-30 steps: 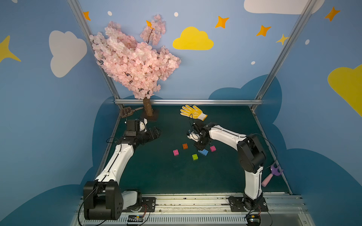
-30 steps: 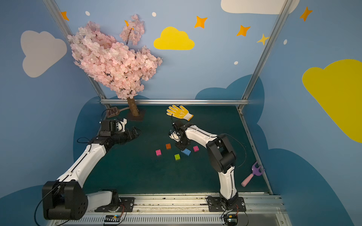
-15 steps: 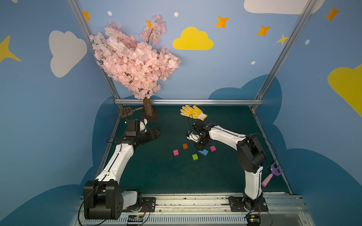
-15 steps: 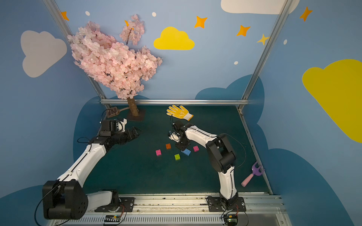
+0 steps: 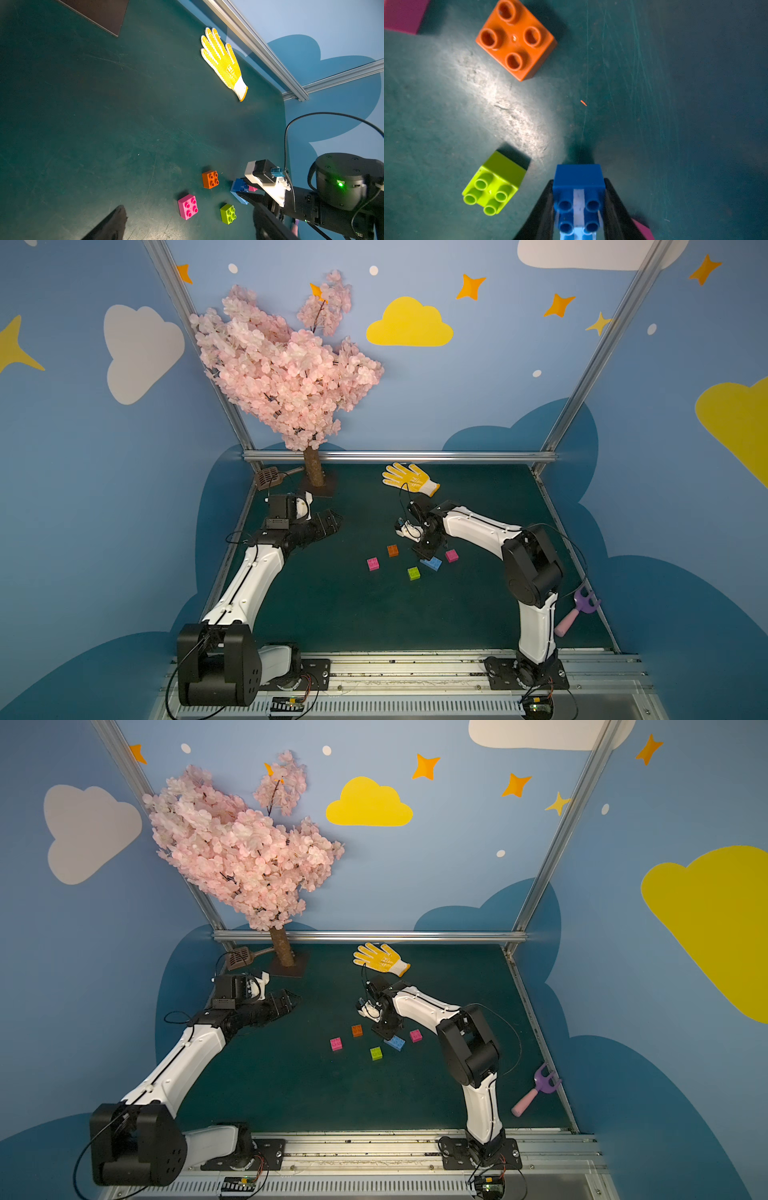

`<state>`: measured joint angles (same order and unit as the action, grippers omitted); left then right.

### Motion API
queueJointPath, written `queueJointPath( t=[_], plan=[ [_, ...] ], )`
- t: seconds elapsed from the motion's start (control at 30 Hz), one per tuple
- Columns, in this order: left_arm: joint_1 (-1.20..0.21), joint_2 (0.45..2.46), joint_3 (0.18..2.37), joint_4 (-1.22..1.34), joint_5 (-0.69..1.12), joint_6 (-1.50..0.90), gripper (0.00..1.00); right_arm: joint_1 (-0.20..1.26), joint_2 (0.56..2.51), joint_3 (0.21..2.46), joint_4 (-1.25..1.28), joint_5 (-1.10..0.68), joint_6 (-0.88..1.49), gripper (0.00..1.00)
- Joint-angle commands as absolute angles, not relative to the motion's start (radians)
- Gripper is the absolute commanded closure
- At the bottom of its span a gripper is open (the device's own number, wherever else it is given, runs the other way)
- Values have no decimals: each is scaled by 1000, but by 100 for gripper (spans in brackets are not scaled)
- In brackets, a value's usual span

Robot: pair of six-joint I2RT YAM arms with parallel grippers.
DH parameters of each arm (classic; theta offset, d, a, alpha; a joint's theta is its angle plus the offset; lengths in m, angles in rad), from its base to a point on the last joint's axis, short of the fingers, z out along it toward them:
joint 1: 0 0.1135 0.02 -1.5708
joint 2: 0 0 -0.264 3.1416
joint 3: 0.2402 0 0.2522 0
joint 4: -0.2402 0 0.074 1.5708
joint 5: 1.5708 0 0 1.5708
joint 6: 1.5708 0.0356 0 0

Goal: Assemble the letter y with lego
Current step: Assemble the lego brick with the lego brick.

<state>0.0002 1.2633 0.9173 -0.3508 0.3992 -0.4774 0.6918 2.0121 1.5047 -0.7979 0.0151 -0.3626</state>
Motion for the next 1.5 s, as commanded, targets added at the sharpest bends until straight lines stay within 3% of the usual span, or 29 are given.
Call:
queueJointPath(
  t=[0.0,0.47,0.7,0.8,0.97,1.37,1.47],
  plan=[
    [5,1270,939,-356,407,-475,6,678,2049,1538,-839,25,-351,100],
    [5,1273,937,-356,407,-476,6,654,2093,1631,-851,-4,-363,100],
    [5,1272,939,-356,404,-476,6,654,2116,1638,-836,-12,-357,92],
    [6,1272,940,-355,403,-475,6,654,2120,1640,-836,-17,-354,87],
    [6,1272,938,-355,403,-474,6,654,2120,1638,-836,-11,-346,66],
    [8,1266,938,-355,402,-473,5,639,2020,1608,-809,17,-313,41],
    [7,1261,934,-356,394,-462,0,608,1953,1581,-797,27,-219,37]
  ],
)
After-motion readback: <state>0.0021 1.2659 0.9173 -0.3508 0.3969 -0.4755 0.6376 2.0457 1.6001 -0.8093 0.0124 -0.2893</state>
